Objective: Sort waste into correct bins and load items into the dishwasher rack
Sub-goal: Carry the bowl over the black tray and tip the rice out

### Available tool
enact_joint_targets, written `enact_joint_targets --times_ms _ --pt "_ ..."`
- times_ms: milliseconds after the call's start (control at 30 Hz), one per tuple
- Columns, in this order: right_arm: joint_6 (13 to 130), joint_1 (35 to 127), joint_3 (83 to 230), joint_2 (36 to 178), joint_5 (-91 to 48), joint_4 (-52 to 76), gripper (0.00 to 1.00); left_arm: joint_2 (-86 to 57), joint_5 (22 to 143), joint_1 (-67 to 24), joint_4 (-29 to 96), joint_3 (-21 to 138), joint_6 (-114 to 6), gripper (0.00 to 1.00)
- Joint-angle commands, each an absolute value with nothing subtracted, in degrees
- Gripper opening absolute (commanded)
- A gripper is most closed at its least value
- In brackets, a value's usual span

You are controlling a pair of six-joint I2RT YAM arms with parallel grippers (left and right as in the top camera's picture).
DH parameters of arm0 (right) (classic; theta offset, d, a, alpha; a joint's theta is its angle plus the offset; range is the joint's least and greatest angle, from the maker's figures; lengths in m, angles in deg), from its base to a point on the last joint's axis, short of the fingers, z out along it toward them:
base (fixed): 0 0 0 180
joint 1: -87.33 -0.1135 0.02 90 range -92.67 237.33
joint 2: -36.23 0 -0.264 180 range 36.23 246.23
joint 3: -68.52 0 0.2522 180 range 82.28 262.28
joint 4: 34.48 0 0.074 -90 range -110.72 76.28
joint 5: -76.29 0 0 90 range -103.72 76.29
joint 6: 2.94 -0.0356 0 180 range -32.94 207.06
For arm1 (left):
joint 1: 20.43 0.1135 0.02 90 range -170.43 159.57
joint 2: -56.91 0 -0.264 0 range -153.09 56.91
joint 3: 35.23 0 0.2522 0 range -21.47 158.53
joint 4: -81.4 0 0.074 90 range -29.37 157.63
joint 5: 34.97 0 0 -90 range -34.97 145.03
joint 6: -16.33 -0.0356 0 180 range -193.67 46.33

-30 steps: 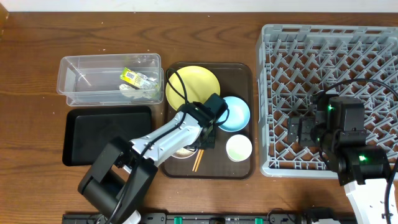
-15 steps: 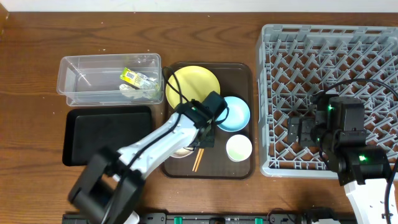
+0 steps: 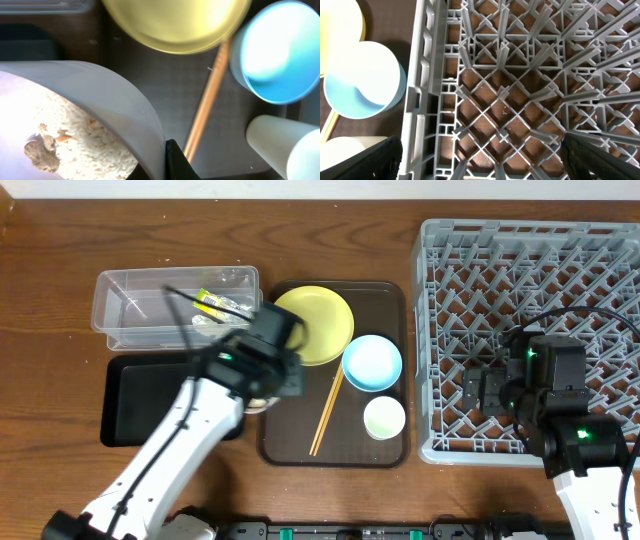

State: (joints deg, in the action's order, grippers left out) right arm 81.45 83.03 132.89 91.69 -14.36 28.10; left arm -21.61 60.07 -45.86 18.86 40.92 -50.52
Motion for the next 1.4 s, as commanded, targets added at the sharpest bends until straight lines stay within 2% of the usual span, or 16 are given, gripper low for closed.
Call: enact_joint_targets --times_ms 0,267,433,567,767,1100,1367 --pt "81.97 83.77 134.03 91.62 -14.6 28.23 0.99 -21.02 67.35 -37.62 17.64 41.71 -58.69 0.06" --pt "81.97 83.77 134.03 91.62 -14.6 28.43 0.99 -22.59 89.93 -18.52 17.68 38.54 -73.55 0.06" --pt "81.97 83.77 134.03 91.62 -14.6 28.43 0.99 -27.18 102.19 -8.01 17.27 37.38 -77.71 0.06" --pt "81.97 83.77 134.03 91.62 -14.6 28.6 0.99 -32.49 115.08 -1.49 17.27 37.38 -81.73 0.06" --pt "81.97 83.77 134.03 91.62 -14.6 28.86 0.99 -38.28 127.37 5.15 17.0 37.38 -81.82 0.06" --pt "81.97 83.77 134.03 91.62 -14.6 28.84 0.99 -43.81 132.13 11.01 8.92 37.38 -81.6 0.06" --pt "81.97 83.77 134.03 91.62 -14.6 28.84 0.99 -44.05 134.14 15.88 8.09 37.38 -80.66 0.06"
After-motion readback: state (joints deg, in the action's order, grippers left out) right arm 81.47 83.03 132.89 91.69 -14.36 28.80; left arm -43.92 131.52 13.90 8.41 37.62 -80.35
